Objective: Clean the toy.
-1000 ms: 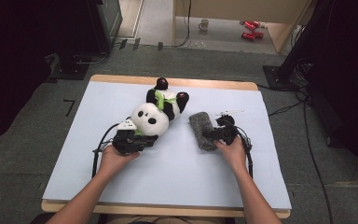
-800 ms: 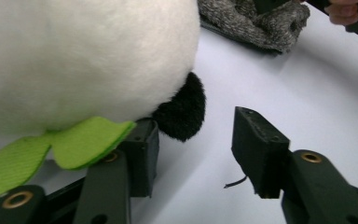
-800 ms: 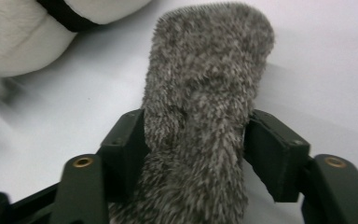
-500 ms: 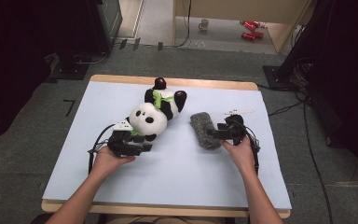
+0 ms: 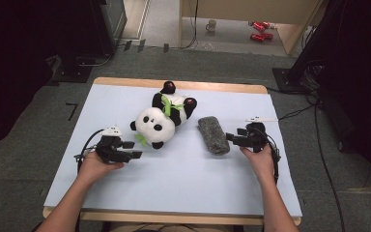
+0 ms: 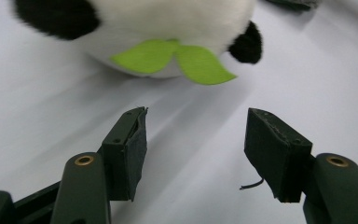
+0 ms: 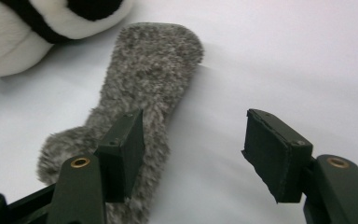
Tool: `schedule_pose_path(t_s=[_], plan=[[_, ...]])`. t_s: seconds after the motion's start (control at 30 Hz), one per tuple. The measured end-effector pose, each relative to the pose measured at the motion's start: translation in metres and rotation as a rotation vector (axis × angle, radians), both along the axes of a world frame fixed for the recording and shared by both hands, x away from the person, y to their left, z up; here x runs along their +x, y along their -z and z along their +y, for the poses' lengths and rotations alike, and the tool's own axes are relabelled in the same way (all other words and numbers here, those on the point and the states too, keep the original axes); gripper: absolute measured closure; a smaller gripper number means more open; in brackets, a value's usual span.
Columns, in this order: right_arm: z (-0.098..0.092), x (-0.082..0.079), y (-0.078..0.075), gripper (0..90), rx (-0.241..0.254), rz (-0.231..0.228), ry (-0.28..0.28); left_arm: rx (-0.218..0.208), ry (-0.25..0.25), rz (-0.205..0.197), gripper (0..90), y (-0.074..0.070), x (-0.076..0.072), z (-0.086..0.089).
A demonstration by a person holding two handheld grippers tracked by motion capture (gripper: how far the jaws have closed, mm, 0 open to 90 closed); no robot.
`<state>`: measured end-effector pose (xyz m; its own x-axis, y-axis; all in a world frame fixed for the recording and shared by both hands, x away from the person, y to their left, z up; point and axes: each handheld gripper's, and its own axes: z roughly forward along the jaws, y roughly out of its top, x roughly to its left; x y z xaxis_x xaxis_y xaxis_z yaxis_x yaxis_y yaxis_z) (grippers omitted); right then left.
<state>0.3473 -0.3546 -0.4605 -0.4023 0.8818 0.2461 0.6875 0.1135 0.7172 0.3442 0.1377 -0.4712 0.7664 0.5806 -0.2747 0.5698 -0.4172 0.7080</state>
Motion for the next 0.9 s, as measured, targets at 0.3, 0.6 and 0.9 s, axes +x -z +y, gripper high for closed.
schedule_pose_path(t_s=[0.3, 0.6, 0.9], plan=[[-0.022, 0.000, 0.017, 38.2, -0.040, 0.027, 0.060, 0.038, -0.084, -0.042, 38.7, 0.007, 0.015, 0.025], [-0.033, 0.000, 0.029, 39.7, -0.096, 0.055, 0.084, 0.098, -0.161, -0.093, 36.8, 0.016, 0.024, 0.039], [-0.025, -0.007, 0.036, 31.3, -0.183, -0.026, 0.032, 0.126, -0.177, -0.100, 35.0, 0.018, 0.025, 0.043]])
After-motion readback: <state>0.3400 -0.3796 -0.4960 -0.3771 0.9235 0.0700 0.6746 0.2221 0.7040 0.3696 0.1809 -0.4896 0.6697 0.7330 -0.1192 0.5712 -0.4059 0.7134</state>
